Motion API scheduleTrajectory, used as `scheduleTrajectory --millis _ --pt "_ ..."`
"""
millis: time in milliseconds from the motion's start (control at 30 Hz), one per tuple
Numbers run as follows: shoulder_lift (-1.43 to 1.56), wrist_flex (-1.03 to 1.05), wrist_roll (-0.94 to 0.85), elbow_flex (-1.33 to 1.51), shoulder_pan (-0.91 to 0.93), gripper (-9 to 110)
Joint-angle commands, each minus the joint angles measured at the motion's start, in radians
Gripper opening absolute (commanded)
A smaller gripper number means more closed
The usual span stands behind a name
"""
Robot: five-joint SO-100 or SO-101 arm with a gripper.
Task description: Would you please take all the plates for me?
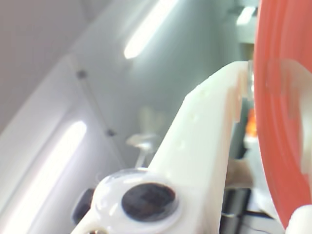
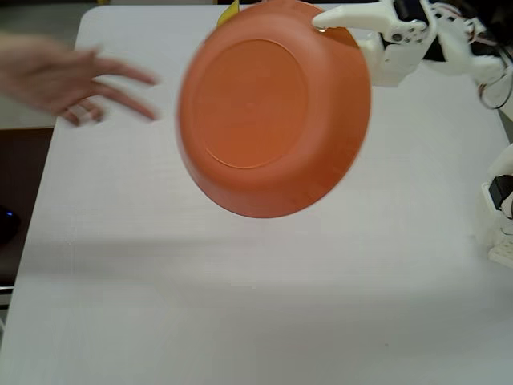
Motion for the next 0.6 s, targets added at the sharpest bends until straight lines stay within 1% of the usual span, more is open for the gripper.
scheduleTrajectory --millis 0,567 --pt "0.015 -0.172 0.014 0.015 -0.006 -1" --pt "-0.037 -0.202 0.028 0.051 0.040 0"
